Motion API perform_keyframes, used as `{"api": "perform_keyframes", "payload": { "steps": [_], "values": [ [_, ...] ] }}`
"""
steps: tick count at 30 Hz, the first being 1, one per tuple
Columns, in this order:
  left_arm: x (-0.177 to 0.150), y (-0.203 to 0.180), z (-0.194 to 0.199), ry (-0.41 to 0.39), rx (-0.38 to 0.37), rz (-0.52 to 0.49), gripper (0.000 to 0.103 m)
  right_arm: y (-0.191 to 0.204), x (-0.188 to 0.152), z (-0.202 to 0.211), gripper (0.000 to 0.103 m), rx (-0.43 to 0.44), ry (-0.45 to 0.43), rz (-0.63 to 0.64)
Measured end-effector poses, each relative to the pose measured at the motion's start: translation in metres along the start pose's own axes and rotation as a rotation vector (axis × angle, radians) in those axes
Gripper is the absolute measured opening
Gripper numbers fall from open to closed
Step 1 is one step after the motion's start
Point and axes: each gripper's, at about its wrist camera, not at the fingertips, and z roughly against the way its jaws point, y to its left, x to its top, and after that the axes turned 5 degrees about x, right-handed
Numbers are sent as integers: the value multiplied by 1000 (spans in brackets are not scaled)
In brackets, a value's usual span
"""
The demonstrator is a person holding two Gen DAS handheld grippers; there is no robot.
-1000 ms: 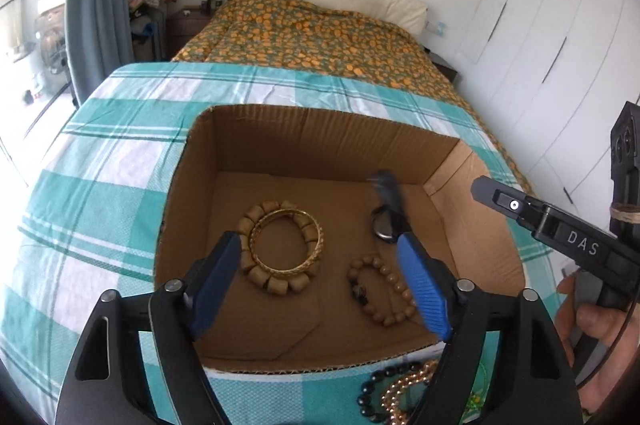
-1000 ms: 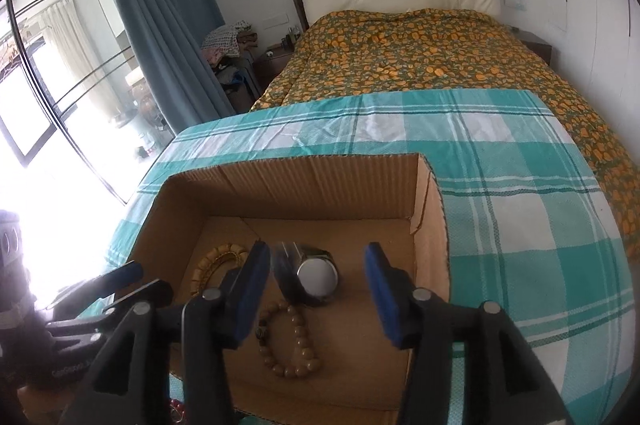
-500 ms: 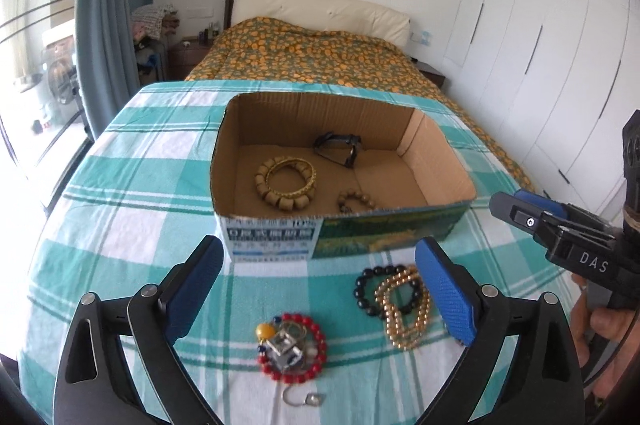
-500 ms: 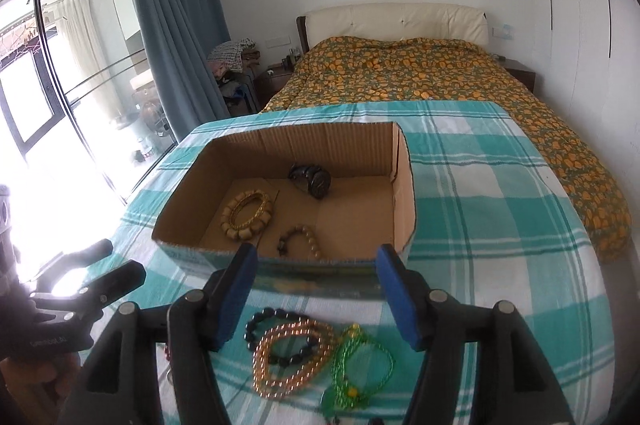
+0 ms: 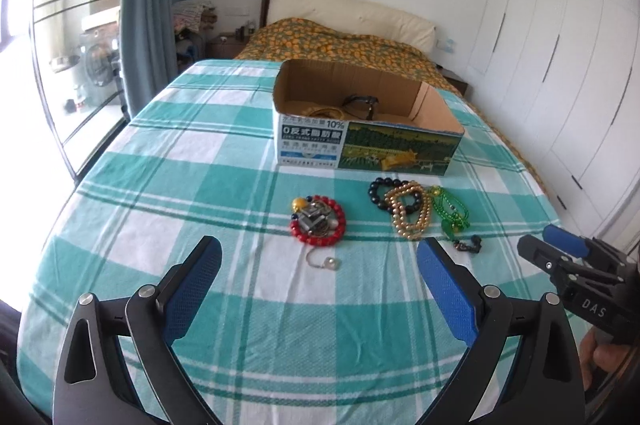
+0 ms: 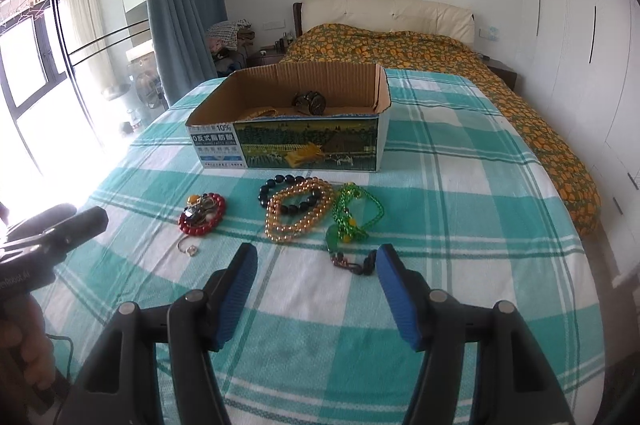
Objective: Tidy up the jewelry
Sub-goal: 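Move both tools back toward the remaining jewelry on the sheet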
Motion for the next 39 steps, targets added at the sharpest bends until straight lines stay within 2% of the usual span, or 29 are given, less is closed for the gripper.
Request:
{"api": "perform_keyframes", "payload": {
  "steps": [4,11,22,39],
  "values": [
    [-11,6,12,1,0,29,98,9,-15,18,63,-20,-25,7],
    [-27,5,26,-3,-1,16,99,16,-38,31,63,-43,-51,7],
    [-52,29,16,53,41,75,99,5,-74,29,63,-62,-4,-31],
    [-65,20,-3,109,33,32,99,-8,-82,17,63,-59,26,-72]
  ]
}}
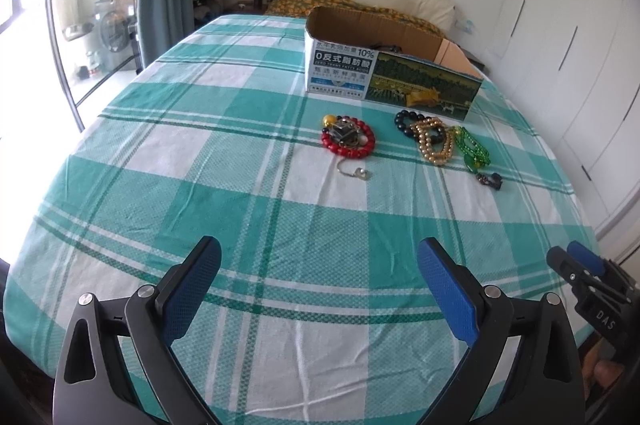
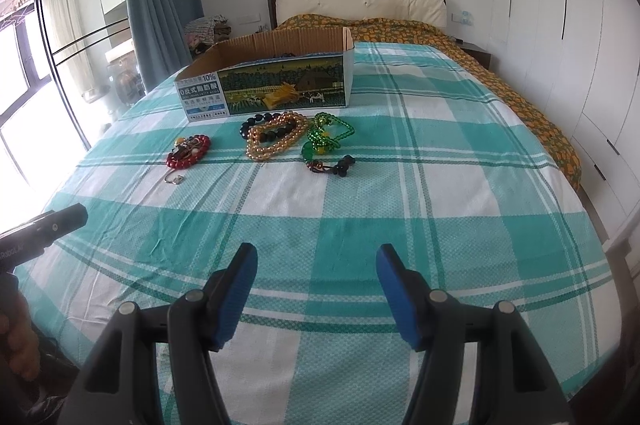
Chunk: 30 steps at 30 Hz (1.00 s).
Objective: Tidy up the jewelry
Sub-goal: 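Move both tools back toward the remaining jewelry on the sheet, then grasp the silver lock charm with the left tool and lift it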
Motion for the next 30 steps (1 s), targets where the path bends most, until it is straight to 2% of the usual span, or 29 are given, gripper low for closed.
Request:
{"api": "perform_keyframes", "payload": {
  "steps": [19,26,30],
  "values": [
    [-1,0,-32,74,-14,2,99,-8,-2,-26,63,38,77,-27],
    [27,0,-53,48,-69,22,99,-13,0,-29,63,36,82,-26],
    [49,-5,-74,58,-87,29,98,-20,6,-31,63,29,77,-33]
  ]
}}
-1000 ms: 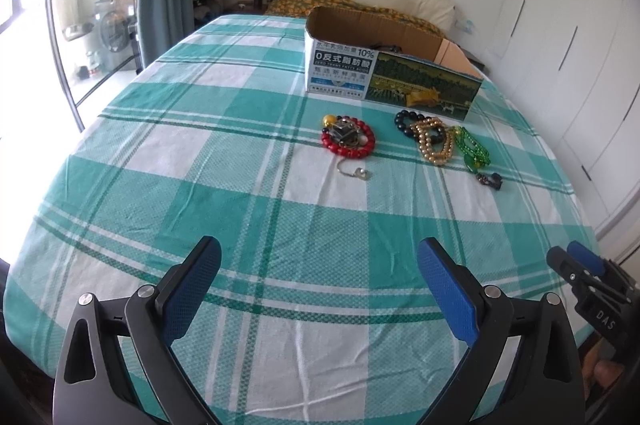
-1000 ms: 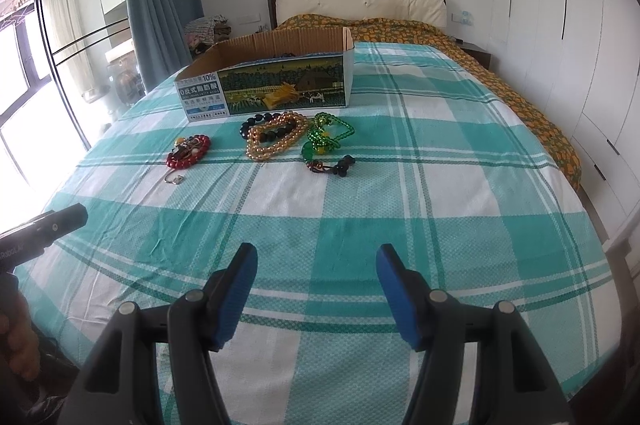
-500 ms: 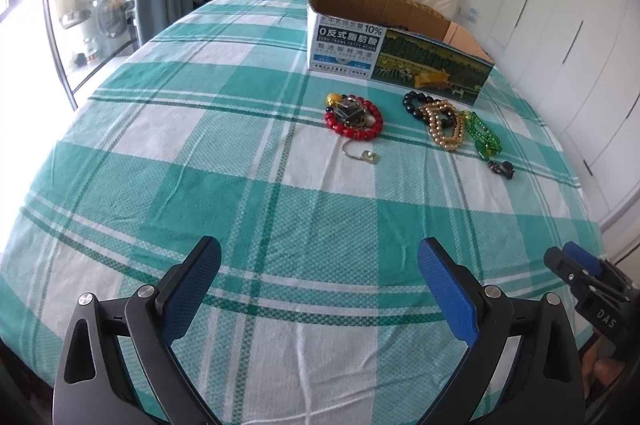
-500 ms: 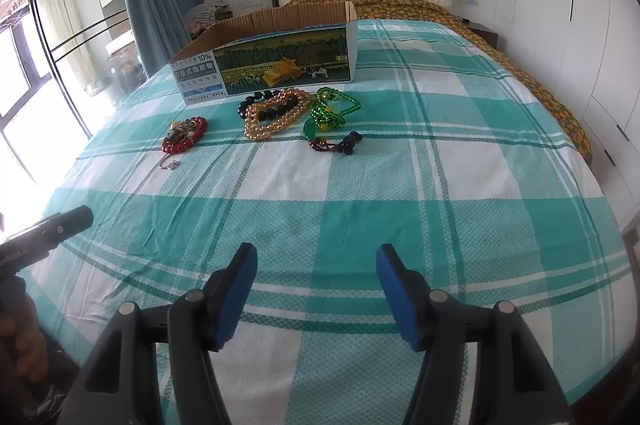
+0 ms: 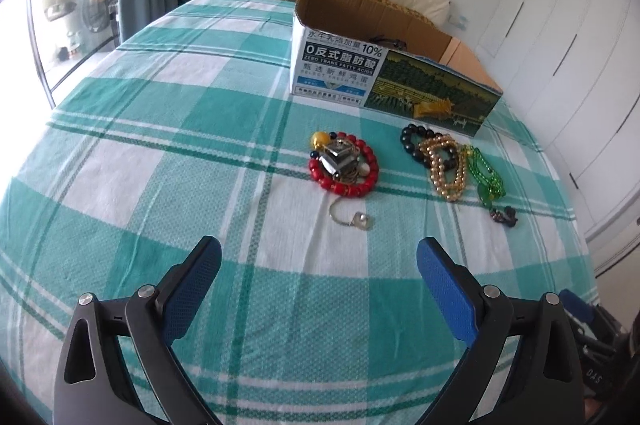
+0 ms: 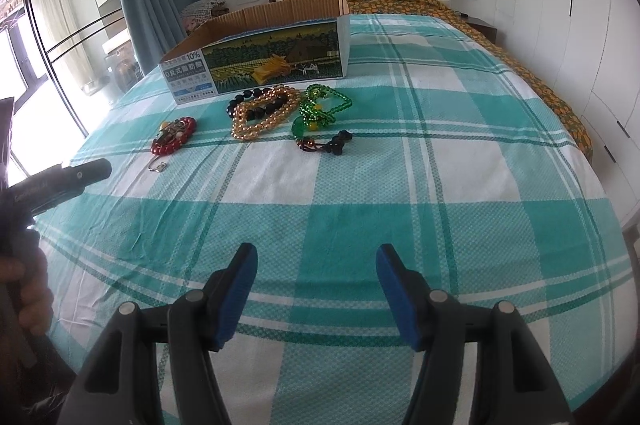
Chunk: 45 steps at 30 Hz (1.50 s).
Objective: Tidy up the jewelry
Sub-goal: 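Grasp the silver lock charm with the left tool and lift it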
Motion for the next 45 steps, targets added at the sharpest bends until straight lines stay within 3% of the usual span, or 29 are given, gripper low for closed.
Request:
{"api": "perform_keyframes", "payload": {
  "steps": [5,9,13,16,19,25,32,34,39,43,44,45],
  "values": [
    [28,-15,-22,-20,-26,-42,91,-6,7,-3,63,-4,-3,-11],
    [46,-30,-48,-1,-31,-86,74,-8,7,-7,63,7,7,-17],
    [51,-39,-72,41,6,-120,49,-9,6,-13,63,19,22,-21],
    [51,-39,-79,37,45,-118,46,-12,8,-15,63,18,24,-18],
    [51,-36,-80,26,65,-101,31,-16,11,-16,63,15,19,-20],
    [47,-30,-68,-16,21,-94,21,-23,18,-21,63,26,10,-32],
    [43,-16,-42,-67,-36,-58,17,-39,32,-38,63,81,38,-103],
    [45,-8,-32,-81,-53,-36,0,-38,36,-39,63,78,34,-96],
    [44,8,1,-134,-77,-10,0,-31,41,-43,63,79,34,-66],
    [41,11,4,-119,-73,-29,3,-27,45,-48,63,79,41,-62],
    [41,8,1,-110,-74,-42,9,-26,45,-49,63,82,41,-63],
    [40,5,-2,-94,-84,-59,27,-24,45,-49,63,86,42,-62]
  ]
}}
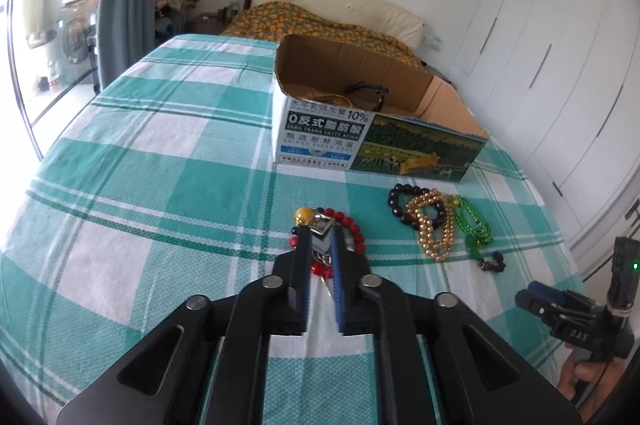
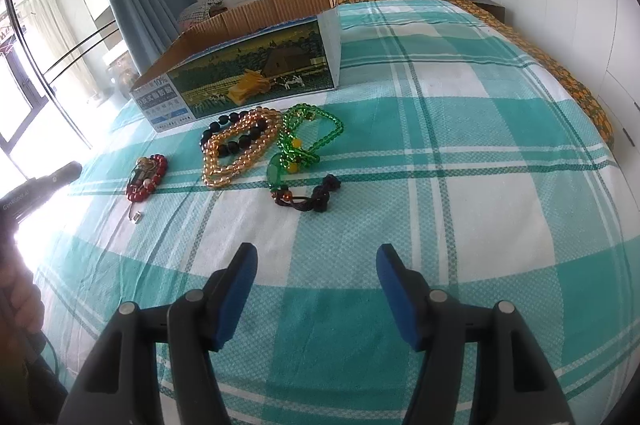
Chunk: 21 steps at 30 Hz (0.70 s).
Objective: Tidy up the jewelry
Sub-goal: 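Grasp the silver lock charm with the left tool and lift it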
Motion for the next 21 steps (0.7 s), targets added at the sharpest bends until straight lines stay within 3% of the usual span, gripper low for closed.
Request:
{"api": "perform_keyframes", "payload": {
  "steps": [1,2,3,5,7,11,13,15,21],
  "values": [
    [-1,-5,-5,14,0,-18,59,2,0,0,63,2,1,2],
    [-2,-9,-11,18,9,-38,71,4,-1,-1,63,4,2,5],
    [-3,-14,-17,9,23,-58,77,7,-1,-1,63,6,3,8],
    [-4,-19,-33,34,41,-81,70,10,-3,1,63,9,5,16],
    [-4,-20,-48,65,31,-75,48,12,-5,4,63,4,3,23],
    [-1,-23,-67,71,62,-80,44,10,-9,4,63,-1,10,22],
    [0,-23,-75,83,73,-92,34,9,-10,3,63,-3,15,20],
    [-1,-24,-78,83,86,-112,33,7,-10,1,63,-2,18,15],
    [4,-20,-64,37,72,-93,20,4,-8,1,63,1,10,8]
  ]
}}
